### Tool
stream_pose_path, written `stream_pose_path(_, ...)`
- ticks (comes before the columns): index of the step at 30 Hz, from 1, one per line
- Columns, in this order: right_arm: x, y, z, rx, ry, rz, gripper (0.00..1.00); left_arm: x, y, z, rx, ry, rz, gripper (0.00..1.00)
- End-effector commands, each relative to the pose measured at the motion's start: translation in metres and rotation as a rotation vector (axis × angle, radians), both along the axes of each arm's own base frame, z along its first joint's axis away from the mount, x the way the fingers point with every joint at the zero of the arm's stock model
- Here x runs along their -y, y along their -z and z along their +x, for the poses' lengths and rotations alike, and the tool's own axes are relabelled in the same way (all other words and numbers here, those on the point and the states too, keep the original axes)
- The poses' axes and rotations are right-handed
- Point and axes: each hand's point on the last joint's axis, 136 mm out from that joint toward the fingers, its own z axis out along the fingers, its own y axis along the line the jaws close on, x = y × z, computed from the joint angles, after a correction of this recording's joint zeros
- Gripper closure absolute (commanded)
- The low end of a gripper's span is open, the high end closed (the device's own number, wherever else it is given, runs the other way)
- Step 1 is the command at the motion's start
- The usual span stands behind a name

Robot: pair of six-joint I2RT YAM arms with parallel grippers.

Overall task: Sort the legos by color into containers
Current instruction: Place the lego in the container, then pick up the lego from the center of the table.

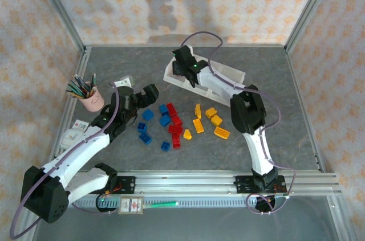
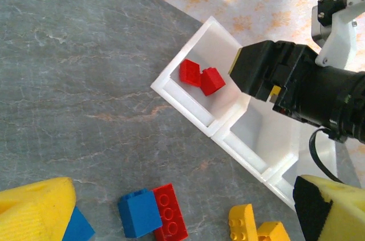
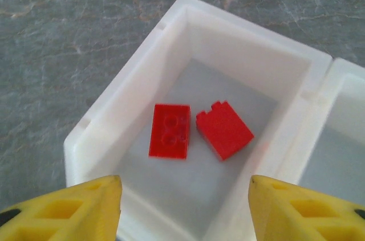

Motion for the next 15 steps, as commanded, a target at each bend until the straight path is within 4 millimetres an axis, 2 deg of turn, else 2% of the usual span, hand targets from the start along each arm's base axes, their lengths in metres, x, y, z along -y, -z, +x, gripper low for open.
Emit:
stream_pose_path(1, -0.009, -0.036, -0.025, 0.054, -0.047, 0.038, 0.37, 0.005, -0.003, -0.008, 0.005, 0.053, -0.025, 0.01)
stream_pose_path(6, -0.010, -0.026, -0.063, 0.001, -0.088, 0.054, 0.34, 0.005, 0.015, -0.026, -0.045, 0.084, -0.025, 0.01)
stream_pose_path(15, -0.015, 0.006, -0.129, -0.119, -0.158, 0.065, 0.27, -0.004, 0.028, -0.060, -0.064, 0.095, -0.066, 0.01)
